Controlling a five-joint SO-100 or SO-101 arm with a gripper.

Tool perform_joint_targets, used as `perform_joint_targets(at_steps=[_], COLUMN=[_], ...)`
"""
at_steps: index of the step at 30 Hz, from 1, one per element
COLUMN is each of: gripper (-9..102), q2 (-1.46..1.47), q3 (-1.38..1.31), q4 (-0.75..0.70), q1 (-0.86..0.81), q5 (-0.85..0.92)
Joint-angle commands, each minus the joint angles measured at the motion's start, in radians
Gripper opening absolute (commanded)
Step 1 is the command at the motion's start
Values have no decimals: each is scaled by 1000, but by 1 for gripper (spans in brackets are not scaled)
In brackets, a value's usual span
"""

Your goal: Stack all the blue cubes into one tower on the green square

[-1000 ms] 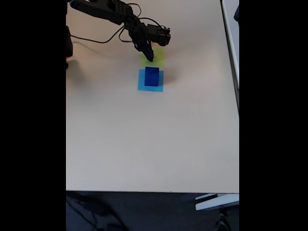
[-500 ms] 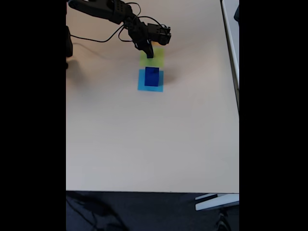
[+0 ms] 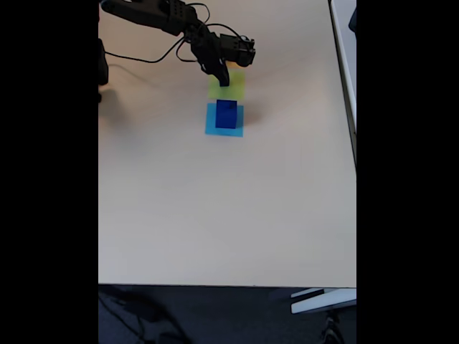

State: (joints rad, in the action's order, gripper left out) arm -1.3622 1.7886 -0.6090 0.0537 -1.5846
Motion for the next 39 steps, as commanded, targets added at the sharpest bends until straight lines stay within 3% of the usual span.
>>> perform_joint_targets(at_steps=[1,7,14,19,39], gripper=[6,6,6,5,5], q2=[-89,-67,3,51,64], q3=[-144,-336,-457,-463,-422], q4=[-86,-198,-218,-206,-204], q1=[-14,-12,63,132,207], q5=[-14,-43,-163,-267,-298])
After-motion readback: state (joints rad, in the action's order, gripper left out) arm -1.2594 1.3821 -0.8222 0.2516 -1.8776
